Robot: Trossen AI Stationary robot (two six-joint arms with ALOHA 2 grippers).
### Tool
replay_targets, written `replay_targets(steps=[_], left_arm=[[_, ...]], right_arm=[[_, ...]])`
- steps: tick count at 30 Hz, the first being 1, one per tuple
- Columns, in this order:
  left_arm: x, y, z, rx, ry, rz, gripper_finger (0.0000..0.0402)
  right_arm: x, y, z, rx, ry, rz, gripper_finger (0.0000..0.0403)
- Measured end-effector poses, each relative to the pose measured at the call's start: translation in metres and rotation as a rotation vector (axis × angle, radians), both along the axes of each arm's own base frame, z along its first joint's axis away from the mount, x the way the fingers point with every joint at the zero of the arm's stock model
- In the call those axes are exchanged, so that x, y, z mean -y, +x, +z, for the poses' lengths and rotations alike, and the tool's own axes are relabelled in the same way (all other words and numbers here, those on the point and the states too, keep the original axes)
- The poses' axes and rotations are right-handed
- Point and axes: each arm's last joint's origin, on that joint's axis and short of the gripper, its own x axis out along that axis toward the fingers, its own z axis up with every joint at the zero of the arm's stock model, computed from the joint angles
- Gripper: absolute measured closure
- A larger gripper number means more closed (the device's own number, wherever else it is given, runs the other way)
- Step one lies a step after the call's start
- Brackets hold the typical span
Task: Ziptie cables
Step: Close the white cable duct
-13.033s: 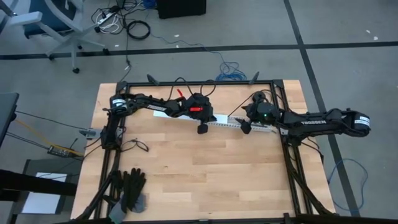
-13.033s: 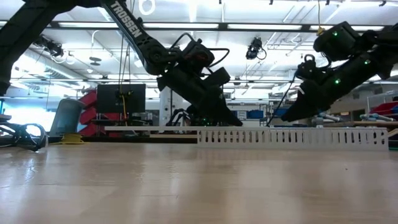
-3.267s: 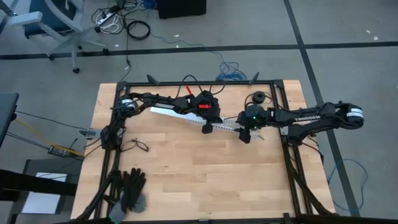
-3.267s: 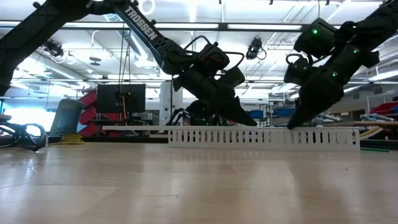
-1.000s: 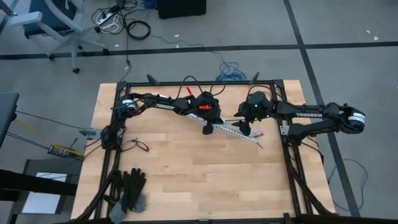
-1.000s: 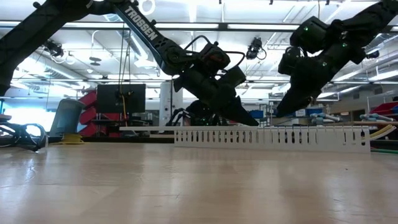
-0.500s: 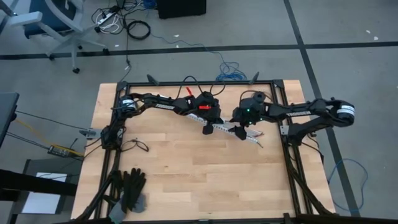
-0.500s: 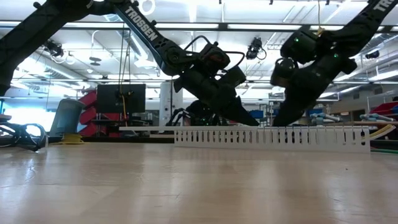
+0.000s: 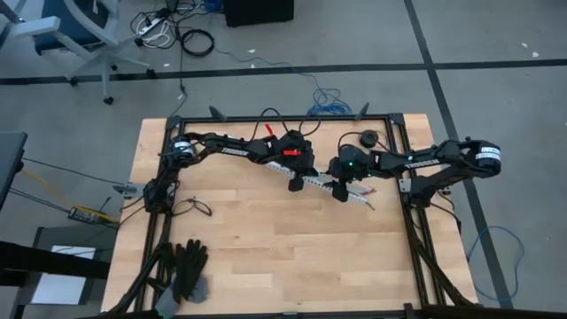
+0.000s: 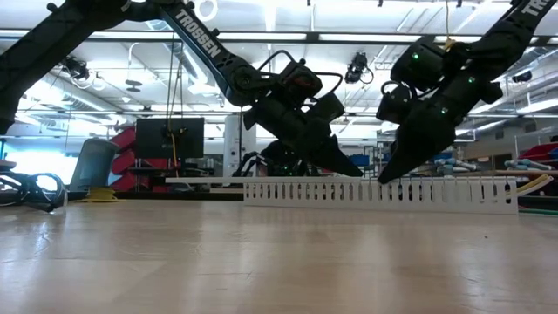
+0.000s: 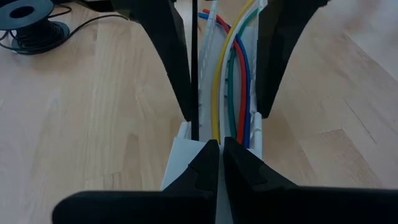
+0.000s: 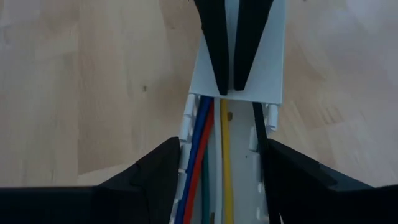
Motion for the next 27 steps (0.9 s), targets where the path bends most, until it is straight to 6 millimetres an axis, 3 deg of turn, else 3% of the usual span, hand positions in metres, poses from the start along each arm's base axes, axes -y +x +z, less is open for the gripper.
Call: replay_targets(steps=[27], left_arm=[[0.0062, 0.0029, 0.001, 0.012, -0.01, 0.004, 0.0402]], right_arm=[[0.0009, 0.0034, -0.0007, 0.025, -0.001, -0.084, 0.0207]])
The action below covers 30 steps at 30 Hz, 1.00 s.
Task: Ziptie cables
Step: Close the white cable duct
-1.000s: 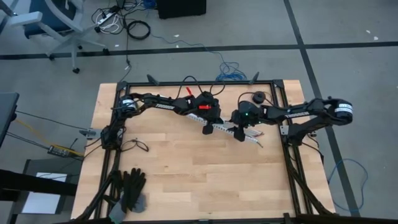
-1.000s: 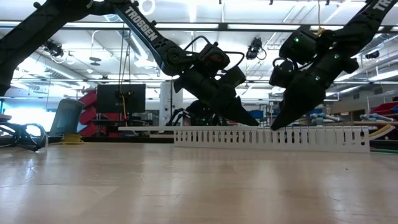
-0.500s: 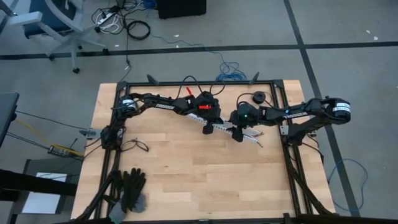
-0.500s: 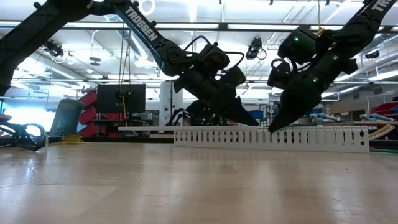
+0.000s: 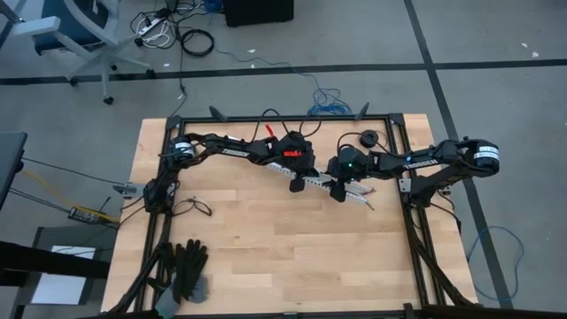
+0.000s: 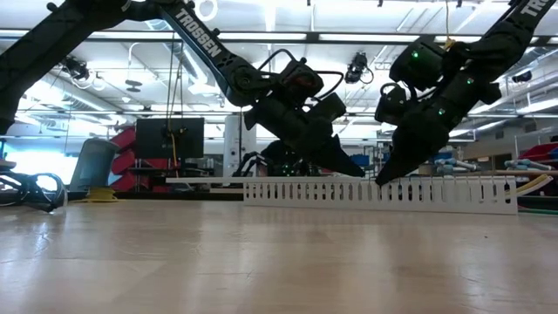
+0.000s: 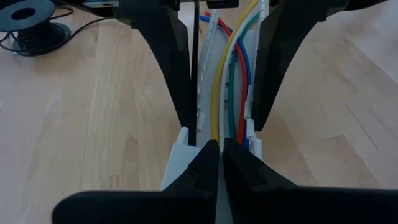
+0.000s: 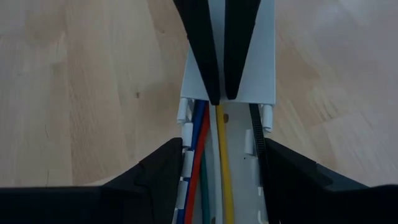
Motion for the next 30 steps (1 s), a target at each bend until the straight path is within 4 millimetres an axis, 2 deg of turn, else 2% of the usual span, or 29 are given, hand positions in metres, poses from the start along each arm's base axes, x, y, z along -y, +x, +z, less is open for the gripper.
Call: replay_targets(steps=[8, 21, 30], left_arm=[[0.0, 0.0, 0.0, -0.005, -0.005, -0.001, 0.0401], [-0.001, 0.0, 0.0, -0.003, 0.004, 0.01, 0.0402], [-0.006, -0.005, 0.01, -0.003, 0.018, 0.036, 0.0402]], right_arm=[[-0.001, 0.004, 0.003, 0.054, -0.019, 0.017, 0.0196], [0.0, 0.005, 0.004, 0.062, -0.071, 0.055, 0.0144], [0.001, 0.005, 0.006, 0.068, -0.077, 0.055, 0.0116]])
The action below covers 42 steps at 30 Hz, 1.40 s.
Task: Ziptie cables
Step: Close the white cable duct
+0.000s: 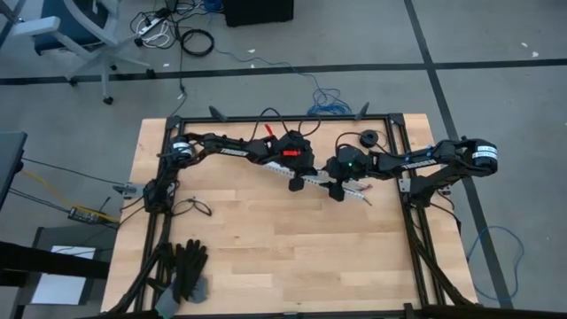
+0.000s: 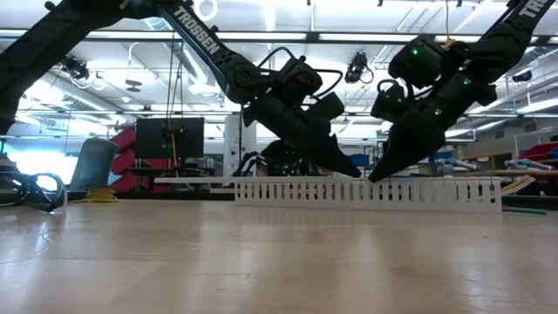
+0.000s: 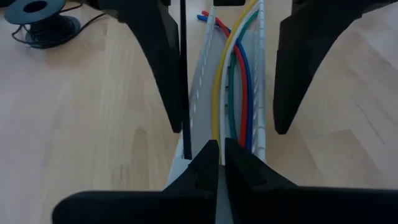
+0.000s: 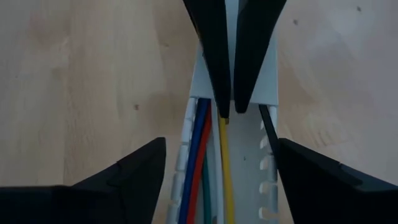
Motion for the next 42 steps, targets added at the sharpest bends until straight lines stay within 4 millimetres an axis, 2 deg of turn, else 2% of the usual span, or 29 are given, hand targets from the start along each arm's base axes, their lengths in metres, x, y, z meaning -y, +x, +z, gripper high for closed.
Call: replay_targets(steps=[8, 19, 31, 38, 42], left_arm=[[-0.002, 0.0, 0.002, 0.011, 0.01, 0.01, 0.0402], [-0.005, -0.006, 0.02, 0.015, 0.034, -0.02, 0.0402], [-0.011, -0.019, 0.007, -0.061, 0.01, -0.01, 0.0401], [-0.011, -0.019, 0.007, -0.064, 0.008, -0.01, 0.0402], [-0.011, -0.02, 0.006, -0.071, 0.002, -0.008, 0.0402]], right_arm=[[0.001, 0.0, 0.0, -0.005, -0.025, -0.022, 0.0119], [0.001, 0.0, 0.001, 0.003, -0.027, -0.032, 0.0123], [0.002, 0.003, 0.004, 0.049, -0.016, -0.05, 0.0128], [0.001, 0.007, -0.013, -0.011, 0.03, -0.035, 0.0144], [0.001, 0.012, -0.017, 0.015, 0.024, -0.034, 0.0151]])
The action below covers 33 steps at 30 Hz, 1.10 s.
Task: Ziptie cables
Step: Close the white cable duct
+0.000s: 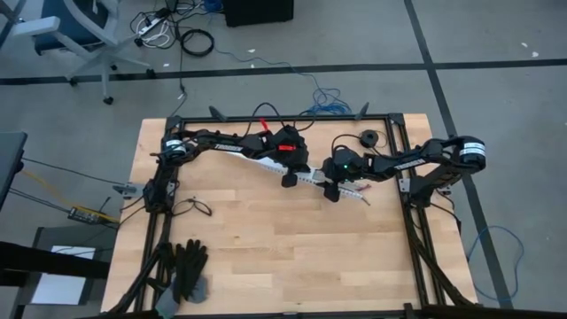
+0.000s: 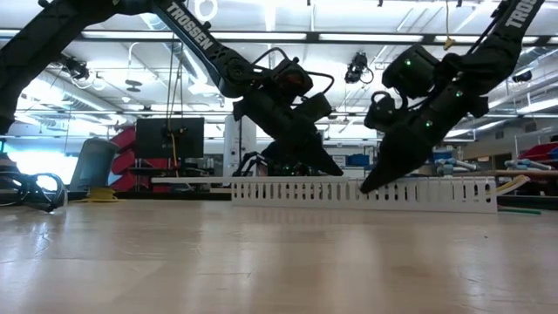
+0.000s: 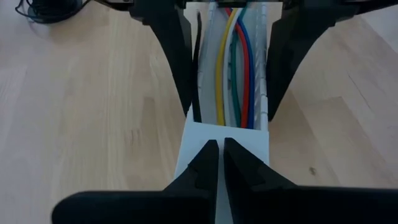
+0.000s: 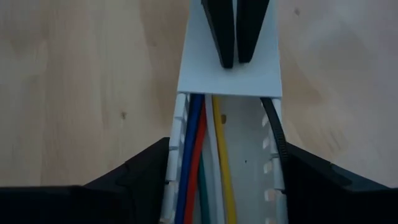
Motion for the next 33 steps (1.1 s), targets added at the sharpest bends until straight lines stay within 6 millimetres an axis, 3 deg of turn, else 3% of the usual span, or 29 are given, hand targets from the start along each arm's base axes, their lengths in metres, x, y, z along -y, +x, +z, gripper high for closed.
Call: replay_targets(steps=[33], left_arm=[[0.005, 0.007, -0.011, 0.009, -0.03, 0.014, 0.0401]], right_arm=[[0.003, 0.001, 0.003, 0.047, 0.034, -0.043, 0.0194]])
